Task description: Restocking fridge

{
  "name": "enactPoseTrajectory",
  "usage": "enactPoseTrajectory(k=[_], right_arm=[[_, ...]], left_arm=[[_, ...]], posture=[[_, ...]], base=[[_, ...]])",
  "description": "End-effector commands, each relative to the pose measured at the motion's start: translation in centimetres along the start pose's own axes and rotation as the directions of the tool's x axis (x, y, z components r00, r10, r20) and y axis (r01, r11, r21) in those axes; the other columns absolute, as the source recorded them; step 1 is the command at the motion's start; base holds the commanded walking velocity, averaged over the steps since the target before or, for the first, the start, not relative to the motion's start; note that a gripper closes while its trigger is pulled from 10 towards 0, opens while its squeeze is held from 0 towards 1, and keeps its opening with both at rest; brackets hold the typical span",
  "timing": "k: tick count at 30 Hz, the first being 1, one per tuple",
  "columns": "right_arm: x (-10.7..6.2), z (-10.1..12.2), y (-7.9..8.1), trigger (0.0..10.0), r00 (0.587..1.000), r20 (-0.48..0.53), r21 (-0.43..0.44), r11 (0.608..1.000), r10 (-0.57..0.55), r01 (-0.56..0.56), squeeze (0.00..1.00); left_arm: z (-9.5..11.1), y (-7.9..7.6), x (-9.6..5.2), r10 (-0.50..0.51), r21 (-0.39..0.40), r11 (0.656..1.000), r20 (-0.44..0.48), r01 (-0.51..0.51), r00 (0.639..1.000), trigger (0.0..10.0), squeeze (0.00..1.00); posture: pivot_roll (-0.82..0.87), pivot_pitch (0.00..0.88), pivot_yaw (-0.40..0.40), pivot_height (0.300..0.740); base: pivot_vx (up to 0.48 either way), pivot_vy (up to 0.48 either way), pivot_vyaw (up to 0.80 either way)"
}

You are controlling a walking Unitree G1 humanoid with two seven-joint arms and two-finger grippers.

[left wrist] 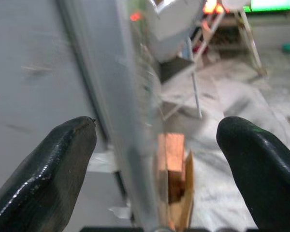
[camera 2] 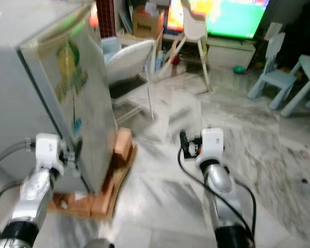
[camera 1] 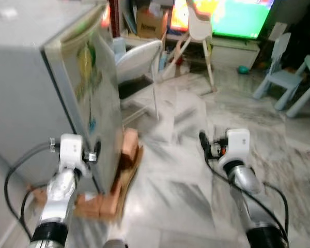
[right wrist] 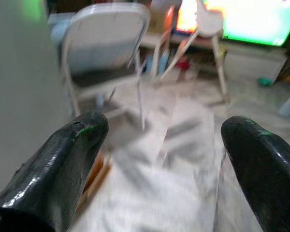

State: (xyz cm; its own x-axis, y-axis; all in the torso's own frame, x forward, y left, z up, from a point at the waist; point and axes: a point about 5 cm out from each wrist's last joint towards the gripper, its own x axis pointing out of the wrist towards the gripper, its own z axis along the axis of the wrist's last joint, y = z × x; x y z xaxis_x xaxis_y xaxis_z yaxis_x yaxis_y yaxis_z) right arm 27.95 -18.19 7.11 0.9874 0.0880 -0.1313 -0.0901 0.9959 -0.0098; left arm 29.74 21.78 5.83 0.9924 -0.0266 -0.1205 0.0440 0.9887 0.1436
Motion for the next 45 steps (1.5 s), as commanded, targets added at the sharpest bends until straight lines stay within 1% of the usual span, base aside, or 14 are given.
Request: enactPoseTrajectory(k=[1, 3, 6, 10, 12, 13, 15, 16, 20, 22, 27, 30, 37, 45], right_arm=[[0.2, 0.6, -0.2, 10.0, 1.0, 0.019, -0.004, 1.0, -0.002, 0.002, 0.0], [0.1, 0.6, -0.3, 10.0, 1.0, 0.019, -0.003, 1.0, -0.008, 0.008, 0.0], [-0.1, 0.4, -0.2, 10.0, 1.0, 0.015, -0.002, 1.0, -0.008, 0.008, 0.0], [-0.3, 0.2, 0.1, 10.0, 1.0, 0.013, 0.003, 1.0, -0.004, 0.004, 0.0], [-0.4, 0.2, 0.2, 10.0, 1.0, 0.013, 0.003, 1.0, -0.004, 0.004, 0.0], [-0.4, 0.4, 0.1, 10.0, 1.0, 0.02, 0.004, 1.0, -0.008, 0.007, 0.0], [-0.5, 0.7, 0.0, 10.0, 0.999, 0.036, -0.015, 1.0, -0.006, 0.006, 0.0], [-0.7, 0.9, -0.2, 10.0, 0.999, 0.052, -0.016, 1.0, -0.013, 0.014, 0.0], [-1.2, 0.8, -0.2, 10.0, 0.999, 0.05, -0.016, 1.0, -0.016, 0.017, 0.0], [-1.3, 0.6, -0.1, 10.0, 0.999, 0.048, -0.017, 1.0, -0.014, 0.015, 0.0], [-1.2, 0.4, 0.3, 10.0, 0.999, 0.04, -0.013, 1.0, -0.006, 0.006, 0.0], [-1.1, 0.5, 0.3, 10.0, 0.999, 0.042, -0.011, 1.0, -0.005, 0.005, 0.0], [-1.2, 0.7, 0.0, 10.0, 0.999, 0.045, -0.013, 1.0, -0.017, 0.018, 0.0], [-1.1, 0.8, 0.1, 10.0, 0.999, 0.05, -0.013, 1.0, -0.015, 0.015, 0.0]], left_arm=[[0.7, 0.3, 0.3, 0.001, 0.0, 1.0, 0.024, -0.001, 1.0, 10.0, 0.0], [0.7, 0.3, 0.1, -0.002, -0.002, 1.0, 0.032, 0.002, 0.999, 10.0, 0.0], [0.1, 0.4, -0.7, -0.017, 0.014, 1.0, 0.035, 0.017, 0.999, 10.0, 0.0], [-0.6, 0.7, -2.1, -0.033, 0.009, 0.999, 0.037, 0.032, 0.999, 10.0, 0.0], [-0.7, 0.7, -2.3, -0.032, 0.009, 0.999, 0.037, 0.032, 0.999, 10.0, 0.0], [-0.8, 0.6, -3.1, -0.045, -0.012, 0.999, 0.043, 0.046, 0.998, 10.0, 0.0], [-0.7, 0.5, -4.0, -0.041, -0.027, 0.999, 0.053, 0.043, 0.998, 10.0, 0.0], [-0.7, 0.3, -4.6, -0.037, -0.043, 0.998, 0.058, 0.04, 0.998, 10.0, 0.0], [-1.1, 0.0, -5.9, -0.03, -0.056, 0.998, 0.046, 0.033, 0.998, 10.0, 0.0], [-1.2, -0.1, -6.1, -0.028, -0.058, 0.998, 0.042, 0.03, 0.999, 10.0, 0.0], [-0.9, -0.3, -6.0, -0.029, -0.066, 0.997, 0.04, 0.031, 0.999, 10.0, 0.0], [-0.2, -0.7, -5.5, -0.037, -0.072, 0.997, 0.053, 0.041, 0.998, 10.0, 0.0], [0.3, -0.9, -4.7, -0.036, -0.078, 0.996, 0.071, 0.041, 0.997, 10.0, 0.0], [0.7, -1.1, -4.0, -0.039, -0.081, 0.996, 0.081, 0.045, 0.996, 10.0, 0.0]], posture=[[0.01, 0.0, -0.046, 0.74], [0.01, 0.0, -0.046, 0.74], [0.01, 0.0, -0.045, 0.74], [0.02, 0.0, -0.048, 0.74], [0.02, 0.0, -0.049, 0.74], [0.03, 0.0, -0.048, 0.74], [0.03, 0.0, -0.048, 0.74], [0.03, 0.0, -0.048, 0.74], [0.03, 0.0, -0.045, 0.74], [0.04, 0.0, -0.046, 0.74], [0.04, 0.0, -0.045, 0.74], [0.04, 0.0, -0.045, 0.74], [0.03, 0.0, -0.045, 0.74], [0.02, 0.0, -0.043, 0.74]], base=[[0.0, 0.0, 0.0], [0.0, 0.0, 0.0], [0.0, 0.0, 0.0], [0.0, 0.0, 0.0], [0.0, 0.0, 0.0], [0.0, 0.0, 0.0], [0.0, 0.0, 0.0], [0.0, 0.0, 0.0], [0.0, 0.0, 0.0], [0.0, 0.0, 0.0], [0.048, 0.0, 0.25], [0.273, 0.0, 0.0], [0.314, 0.0, 0.0], [0.356, 0.0, 0.0]])
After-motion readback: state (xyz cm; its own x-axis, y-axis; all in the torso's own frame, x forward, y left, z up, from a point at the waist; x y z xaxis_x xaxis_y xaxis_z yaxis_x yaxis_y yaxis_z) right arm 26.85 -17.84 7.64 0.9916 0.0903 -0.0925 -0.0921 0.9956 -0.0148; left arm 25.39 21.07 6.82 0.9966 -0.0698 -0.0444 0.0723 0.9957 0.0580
